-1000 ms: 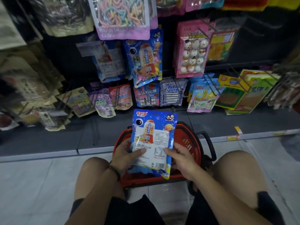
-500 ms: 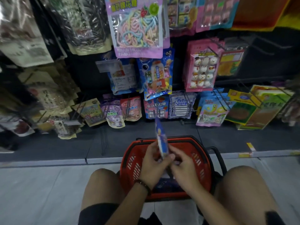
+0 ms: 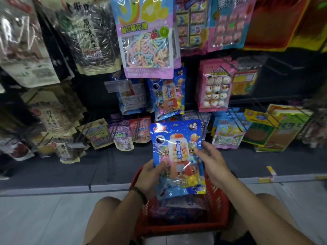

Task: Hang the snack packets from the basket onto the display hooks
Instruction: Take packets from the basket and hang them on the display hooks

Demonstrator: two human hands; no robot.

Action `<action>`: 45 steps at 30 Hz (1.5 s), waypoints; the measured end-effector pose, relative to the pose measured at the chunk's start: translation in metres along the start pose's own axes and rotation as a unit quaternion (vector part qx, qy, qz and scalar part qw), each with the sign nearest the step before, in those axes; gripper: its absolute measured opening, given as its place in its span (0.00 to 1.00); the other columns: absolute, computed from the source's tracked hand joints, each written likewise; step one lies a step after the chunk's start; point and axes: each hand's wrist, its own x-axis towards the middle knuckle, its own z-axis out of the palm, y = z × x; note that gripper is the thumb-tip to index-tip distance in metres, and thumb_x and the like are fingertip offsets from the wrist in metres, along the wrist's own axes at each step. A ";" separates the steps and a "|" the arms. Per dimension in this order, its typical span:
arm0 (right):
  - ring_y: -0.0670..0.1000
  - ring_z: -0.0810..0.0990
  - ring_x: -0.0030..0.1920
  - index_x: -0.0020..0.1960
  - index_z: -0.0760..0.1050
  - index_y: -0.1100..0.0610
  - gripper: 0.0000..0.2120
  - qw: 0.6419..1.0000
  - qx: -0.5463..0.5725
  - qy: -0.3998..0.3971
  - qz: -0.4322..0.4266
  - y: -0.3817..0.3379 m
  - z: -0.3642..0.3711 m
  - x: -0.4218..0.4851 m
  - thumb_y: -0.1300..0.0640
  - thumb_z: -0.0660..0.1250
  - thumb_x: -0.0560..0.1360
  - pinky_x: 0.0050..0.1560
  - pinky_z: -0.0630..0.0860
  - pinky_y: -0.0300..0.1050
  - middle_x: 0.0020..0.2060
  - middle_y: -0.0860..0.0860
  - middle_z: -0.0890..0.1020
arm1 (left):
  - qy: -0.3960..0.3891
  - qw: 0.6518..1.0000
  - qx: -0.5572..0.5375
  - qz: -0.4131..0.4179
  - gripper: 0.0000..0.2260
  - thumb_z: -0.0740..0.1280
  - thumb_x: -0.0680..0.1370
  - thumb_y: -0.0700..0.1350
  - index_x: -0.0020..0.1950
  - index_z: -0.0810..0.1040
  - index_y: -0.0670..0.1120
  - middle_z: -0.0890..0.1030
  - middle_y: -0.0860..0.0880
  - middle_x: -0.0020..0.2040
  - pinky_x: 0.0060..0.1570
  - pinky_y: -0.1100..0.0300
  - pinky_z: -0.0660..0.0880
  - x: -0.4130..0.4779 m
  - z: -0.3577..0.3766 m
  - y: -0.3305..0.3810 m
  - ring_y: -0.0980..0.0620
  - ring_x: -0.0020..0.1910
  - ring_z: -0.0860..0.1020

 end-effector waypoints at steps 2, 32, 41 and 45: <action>0.39 0.87 0.52 0.63 0.81 0.48 0.13 0.999 -0.022 -0.019 -0.039 -0.007 0.003 0.007 0.63 0.71 0.83 0.55 0.83 0.40 0.50 0.40 0.89 | 0.012 0.998 0.031 0.048 0.12 0.70 0.83 0.43 0.67 0.82 0.46 0.87 0.45 0.63 0.64 0.39 0.81 0.012 0.001 0.012 0.41 0.63 0.85; 0.53 0.89 0.53 0.62 0.82 0.49 0.12 0.988 -0.050 0.040 -0.137 -0.092 0.047 0.151 0.63 0.72 0.82 0.54 0.87 0.58 0.53 0.51 0.88 | 0.116 0.984 0.054 0.122 0.11 0.68 0.86 0.42 0.68 0.78 0.48 0.86 0.49 0.63 0.65 0.43 0.81 0.153 0.007 0.109 0.47 0.62 0.85; 0.45 0.84 0.52 0.77 0.73 0.56 0.23 0.983 -0.162 0.039 -0.076 -0.083 0.043 0.170 0.57 0.70 0.84 0.50 0.80 0.39 0.52 0.45 0.85 | 0.147 0.974 0.140 0.102 0.09 0.67 0.86 0.47 0.66 0.74 0.49 0.80 0.58 0.53 0.57 0.50 0.77 0.176 0.005 0.111 0.50 0.54 0.80; 0.54 0.79 0.70 0.81 0.68 0.55 0.27 0.985 -0.163 0.002 -0.049 -0.076 0.034 0.165 0.59 0.70 0.84 0.58 0.73 0.37 0.71 0.56 0.79 | 0.181 0.969 0.153 0.063 0.21 0.68 0.85 0.50 0.76 0.69 0.44 0.80 0.47 0.65 0.61 0.47 0.79 0.175 0.004 0.110 0.45 0.60 0.80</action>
